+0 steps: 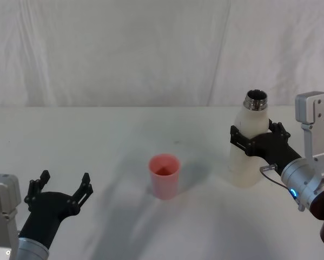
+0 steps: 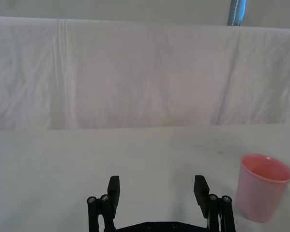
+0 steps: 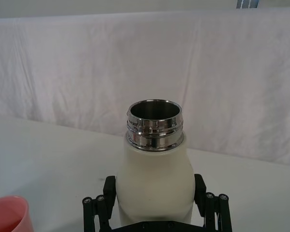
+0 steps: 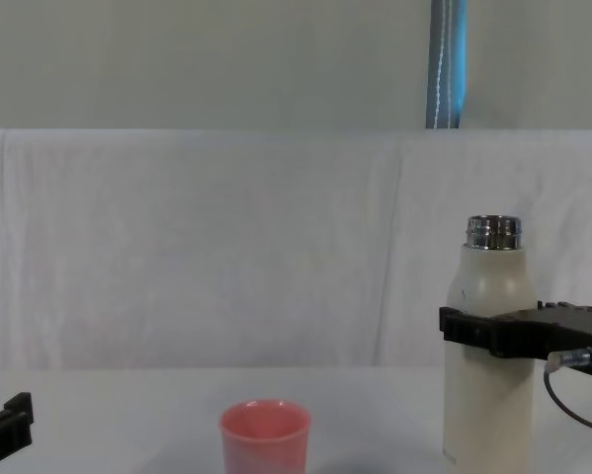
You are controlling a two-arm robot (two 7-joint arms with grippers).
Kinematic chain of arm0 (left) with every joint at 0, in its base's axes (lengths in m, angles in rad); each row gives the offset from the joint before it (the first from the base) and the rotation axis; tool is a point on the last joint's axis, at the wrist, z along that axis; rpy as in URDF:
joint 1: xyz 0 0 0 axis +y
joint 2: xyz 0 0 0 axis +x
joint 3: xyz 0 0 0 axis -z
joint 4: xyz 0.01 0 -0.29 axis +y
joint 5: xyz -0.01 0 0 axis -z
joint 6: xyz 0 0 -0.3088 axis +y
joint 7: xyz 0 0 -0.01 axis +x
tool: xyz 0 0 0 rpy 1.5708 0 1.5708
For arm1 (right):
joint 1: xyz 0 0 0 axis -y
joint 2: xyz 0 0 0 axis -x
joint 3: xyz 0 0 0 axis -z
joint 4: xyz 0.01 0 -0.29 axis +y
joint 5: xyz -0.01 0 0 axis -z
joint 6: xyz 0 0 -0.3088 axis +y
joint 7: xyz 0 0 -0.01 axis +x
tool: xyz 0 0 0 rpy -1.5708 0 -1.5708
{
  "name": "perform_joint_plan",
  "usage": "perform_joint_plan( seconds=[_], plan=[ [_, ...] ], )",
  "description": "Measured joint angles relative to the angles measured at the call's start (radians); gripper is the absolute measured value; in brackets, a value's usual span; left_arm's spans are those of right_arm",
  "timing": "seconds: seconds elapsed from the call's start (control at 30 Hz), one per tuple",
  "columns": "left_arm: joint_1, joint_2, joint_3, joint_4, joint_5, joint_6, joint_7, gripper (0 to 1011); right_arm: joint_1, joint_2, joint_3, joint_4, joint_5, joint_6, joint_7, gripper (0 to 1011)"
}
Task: Grasp the thermos with one hand and pour water into the cup lid.
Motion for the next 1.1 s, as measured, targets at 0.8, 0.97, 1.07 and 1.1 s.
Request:
perform_joint_plan(
  seconds=[0.8,0.97,1.07,1.1],
  plan=[
    [0.0,0.0,0.0,0.0,0.0,0.0,0.0,1001,0.016,0.01,0.008,-0.014,0.032,-0.005,0.021,1000],
    [0.0,0.0,0.0,0.0,0.0,0.0,0.0,1001,0.02,0.011,0.006,-0.015,0.038,-0.008,0.023,1000],
    [0.0,0.0,0.0,0.0,0.0,0.0,0.0,1001,0.024,0.013,0.005,-0.015,0.042,-0.01,0.023,1000],
    [0.0,0.0,0.0,0.0,0.0,0.0,0.0,1001,0.024,0.013,0.005,-0.015,0.042,-0.01,0.023,1000]
  ],
)
